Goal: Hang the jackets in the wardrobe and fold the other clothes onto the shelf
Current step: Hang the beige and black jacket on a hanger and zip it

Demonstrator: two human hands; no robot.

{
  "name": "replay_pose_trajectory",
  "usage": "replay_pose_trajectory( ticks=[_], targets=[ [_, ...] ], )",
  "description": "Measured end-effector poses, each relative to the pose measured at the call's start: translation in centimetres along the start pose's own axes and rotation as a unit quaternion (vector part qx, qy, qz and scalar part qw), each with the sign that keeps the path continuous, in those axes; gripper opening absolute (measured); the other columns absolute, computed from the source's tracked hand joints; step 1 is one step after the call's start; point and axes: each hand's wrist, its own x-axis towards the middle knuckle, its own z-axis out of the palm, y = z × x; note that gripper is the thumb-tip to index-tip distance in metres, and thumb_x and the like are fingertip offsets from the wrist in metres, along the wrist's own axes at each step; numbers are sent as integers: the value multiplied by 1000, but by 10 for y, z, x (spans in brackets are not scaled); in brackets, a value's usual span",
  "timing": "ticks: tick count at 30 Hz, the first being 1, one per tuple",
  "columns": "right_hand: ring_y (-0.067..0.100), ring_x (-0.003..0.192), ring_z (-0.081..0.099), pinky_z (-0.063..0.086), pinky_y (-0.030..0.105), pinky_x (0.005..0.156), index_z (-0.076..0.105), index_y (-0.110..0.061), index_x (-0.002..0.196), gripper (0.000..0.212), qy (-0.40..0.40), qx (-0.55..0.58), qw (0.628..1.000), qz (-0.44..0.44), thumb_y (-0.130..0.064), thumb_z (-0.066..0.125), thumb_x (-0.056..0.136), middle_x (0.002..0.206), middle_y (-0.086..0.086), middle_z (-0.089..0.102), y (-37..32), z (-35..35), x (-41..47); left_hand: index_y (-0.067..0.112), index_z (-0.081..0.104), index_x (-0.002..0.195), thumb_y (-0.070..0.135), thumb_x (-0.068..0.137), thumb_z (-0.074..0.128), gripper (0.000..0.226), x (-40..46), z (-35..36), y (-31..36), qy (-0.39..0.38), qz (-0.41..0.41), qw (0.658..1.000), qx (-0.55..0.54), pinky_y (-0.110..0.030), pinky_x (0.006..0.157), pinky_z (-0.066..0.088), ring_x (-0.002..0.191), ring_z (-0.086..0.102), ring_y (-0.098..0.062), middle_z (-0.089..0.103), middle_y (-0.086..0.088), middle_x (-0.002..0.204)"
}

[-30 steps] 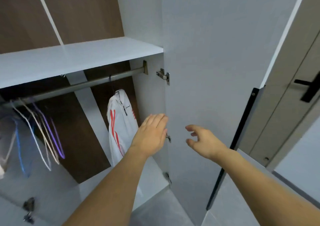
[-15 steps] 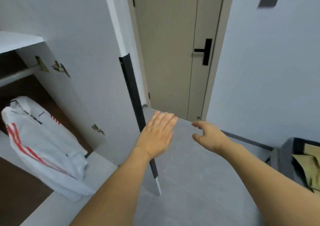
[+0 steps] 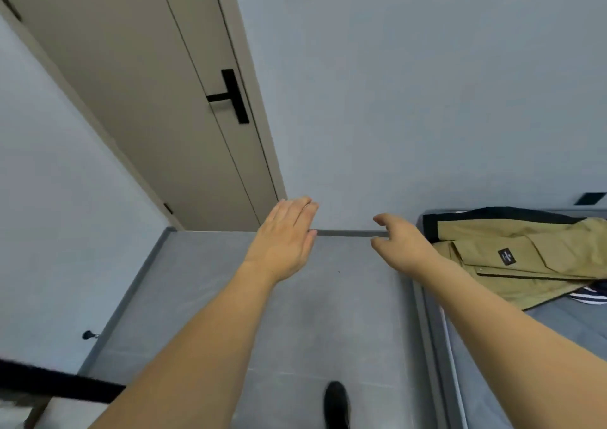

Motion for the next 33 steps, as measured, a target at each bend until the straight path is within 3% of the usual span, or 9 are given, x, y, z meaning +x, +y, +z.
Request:
replay_pose_trajectory(
  ticks=[8,14,16,18,20,22,25,29,33],
  targets=[
    [24,136,40,32,31,109,40,-9,146,53,93,41,984,146,-15,52,94,148,10,43,116,-88,71,4,44,141,23,101,46,44,203,94,43,-54,65,991,-100,-41,115,28,131,41,-30,42,-13,146],
    [25,129,47,41,31,101,36,-11,148,54,172,83,941,278,-19,50,96,151,8,38,219,-149,89,8,46,140,22,101,44,41,336,149,135,-122,160,970,-135,-35,110,29,128,42,-27,44,-8,144],
    [22,118,55,47,28,89,40,-11,146,52,201,118,917,323,-17,49,95,147,9,43,256,-167,98,10,48,138,22,101,44,40,371,167,167,-147,208,958,-132,-32,109,29,126,43,-25,46,-7,141],
    [11,87,62,52,24,62,43,-13,143,49,234,168,886,364,-15,49,94,134,10,53,293,-183,110,9,51,135,20,99,45,38,403,186,192,-160,234,949,-135,-31,107,30,124,44,-24,48,-6,139],
    [11,64,57,41,19,43,38,-15,146,54,263,206,858,391,-16,49,93,117,8,55,334,-197,123,8,54,131,16,97,47,35,433,208,215,-174,235,945,-149,-32,103,35,120,47,-25,51,-7,135],
    [14,66,55,39,20,48,35,-16,148,58,286,238,828,420,-15,51,93,113,7,51,378,-209,133,6,57,126,12,95,49,32,463,238,237,-194,234,939,-163,-33,99,40,116,49,-25,53,-7,130],
    [22,91,57,42,25,57,33,-13,149,59,311,275,781,467,-16,52,93,135,15,51,443,-221,145,7,58,123,14,95,49,30,505,291,281,-247,220,925,-185,-34,98,41,116,48,-24,54,-7,128],
    [23,88,55,41,25,56,31,-13,151,61,356,289,718,524,-20,53,94,146,13,38,538,-225,164,13,54,130,18,96,48,35,556,385,365,-340,236,885,-214,-29,101,37,124,45,-21,49,-3,134],
    [28,108,53,45,33,79,29,-16,149,63,443,355,605,558,-18,53,91,144,10,41,631,-219,184,15,48,138,30,94,53,47,579,489,462,-410,262,847,-215,-38,107,38,129,42,-23,47,-4,141]
  ],
)
